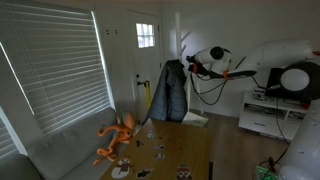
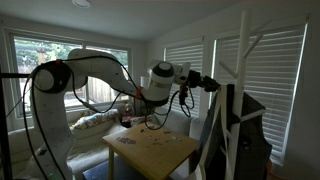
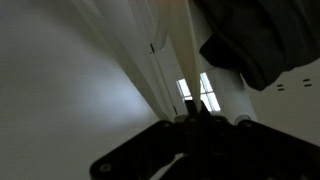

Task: Move the white bag to the bottom position

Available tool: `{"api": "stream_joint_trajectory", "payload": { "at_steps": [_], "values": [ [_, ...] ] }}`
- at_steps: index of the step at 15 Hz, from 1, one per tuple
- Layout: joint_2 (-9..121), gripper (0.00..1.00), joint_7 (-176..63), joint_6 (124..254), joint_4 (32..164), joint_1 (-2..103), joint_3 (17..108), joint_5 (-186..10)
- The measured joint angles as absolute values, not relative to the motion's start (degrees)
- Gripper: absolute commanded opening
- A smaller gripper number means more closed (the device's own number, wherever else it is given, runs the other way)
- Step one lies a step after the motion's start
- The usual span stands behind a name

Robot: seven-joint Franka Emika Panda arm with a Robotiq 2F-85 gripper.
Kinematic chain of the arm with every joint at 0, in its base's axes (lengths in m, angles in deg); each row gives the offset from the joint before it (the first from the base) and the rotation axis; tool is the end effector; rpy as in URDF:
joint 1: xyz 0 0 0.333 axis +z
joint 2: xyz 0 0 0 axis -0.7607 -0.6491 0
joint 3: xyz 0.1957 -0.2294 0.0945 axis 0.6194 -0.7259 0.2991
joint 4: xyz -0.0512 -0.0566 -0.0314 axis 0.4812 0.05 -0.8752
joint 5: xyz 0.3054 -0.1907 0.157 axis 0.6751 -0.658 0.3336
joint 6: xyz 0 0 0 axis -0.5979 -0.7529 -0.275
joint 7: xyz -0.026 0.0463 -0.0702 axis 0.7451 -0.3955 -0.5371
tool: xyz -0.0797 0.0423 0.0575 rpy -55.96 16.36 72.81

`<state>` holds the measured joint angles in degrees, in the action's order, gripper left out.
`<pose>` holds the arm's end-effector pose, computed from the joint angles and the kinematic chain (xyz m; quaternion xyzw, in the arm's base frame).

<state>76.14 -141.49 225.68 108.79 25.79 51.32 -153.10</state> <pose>0.4876 -0.3159 0.6749 0.6488 -0.4395 0.6058 0.1370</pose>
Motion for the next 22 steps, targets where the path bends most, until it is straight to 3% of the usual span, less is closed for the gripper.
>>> {"api": "stream_joint_trajectory", "payload": {
  "at_steps": [6,22],
  "values": [
    [71.82,0.01,-132.42,230.02,108.70,25.77,50.79,-142.21],
    [67.39,0.01,-106.45,225.87,110.30,25.78,52.63,-116.58]
  ]
}}
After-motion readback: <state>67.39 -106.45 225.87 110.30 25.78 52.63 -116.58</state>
